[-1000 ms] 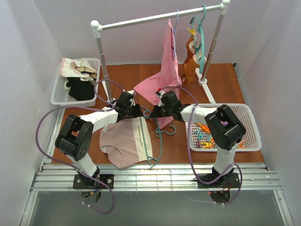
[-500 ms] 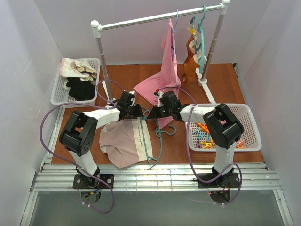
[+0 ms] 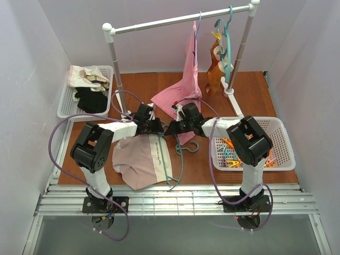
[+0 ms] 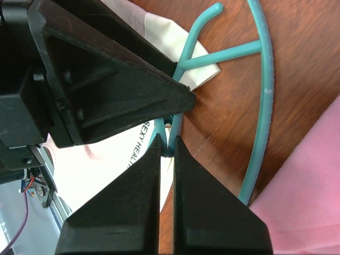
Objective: Clip the underwear to the hanger
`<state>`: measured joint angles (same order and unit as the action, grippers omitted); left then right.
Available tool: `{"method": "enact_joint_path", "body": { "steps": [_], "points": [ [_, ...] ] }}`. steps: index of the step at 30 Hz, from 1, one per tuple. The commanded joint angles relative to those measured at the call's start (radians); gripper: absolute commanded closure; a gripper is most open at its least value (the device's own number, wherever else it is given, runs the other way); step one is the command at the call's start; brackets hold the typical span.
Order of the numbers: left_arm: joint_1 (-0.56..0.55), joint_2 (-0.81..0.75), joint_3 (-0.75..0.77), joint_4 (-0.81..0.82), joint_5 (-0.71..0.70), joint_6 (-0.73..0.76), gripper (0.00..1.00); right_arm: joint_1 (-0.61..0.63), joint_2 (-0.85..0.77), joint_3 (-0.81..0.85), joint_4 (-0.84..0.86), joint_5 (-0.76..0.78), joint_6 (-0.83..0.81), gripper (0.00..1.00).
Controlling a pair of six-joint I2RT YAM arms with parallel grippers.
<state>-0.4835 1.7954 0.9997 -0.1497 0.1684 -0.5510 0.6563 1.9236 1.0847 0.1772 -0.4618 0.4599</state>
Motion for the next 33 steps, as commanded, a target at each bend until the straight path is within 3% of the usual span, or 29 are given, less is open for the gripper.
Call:
{"method": "enact_joint_path", "body": {
  "steps": [1, 17, 27, 30, 31, 33],
  "points": [
    [0.005, -0.007, 0.027, 0.021, 0.034, -0.004, 0.65, 0.003, 0.025, 0.03, 0.007, -0.023, -0.023, 0.99],
    [0.005, -0.062, -0.05, 0.101, 0.12, -0.075, 0.75, 0.002, 0.031, 0.047, -0.065, 0.048, -0.066, 0.99],
    [0.003, -0.085, -0.085, 0.111, 0.123, -0.078, 0.75, 0.003, 0.037, 0.052, -0.091, 0.066, -0.064, 0.99],
    [0.005, -0.082, -0.079, 0.113, 0.125, -0.075, 0.73, 0.003, 0.046, 0.07, -0.114, 0.069, -0.063, 0.92],
    [0.005, -0.082, -0.076, 0.111, 0.125, -0.073, 0.73, 0.002, 0.048, 0.07, -0.117, 0.069, -0.061, 0.84],
    [0.005, -0.08, -0.073, 0.11, 0.125, -0.07, 0.73, 0.002, 0.045, 0.07, -0.12, 0.077, -0.063, 0.78]
  ]
}}
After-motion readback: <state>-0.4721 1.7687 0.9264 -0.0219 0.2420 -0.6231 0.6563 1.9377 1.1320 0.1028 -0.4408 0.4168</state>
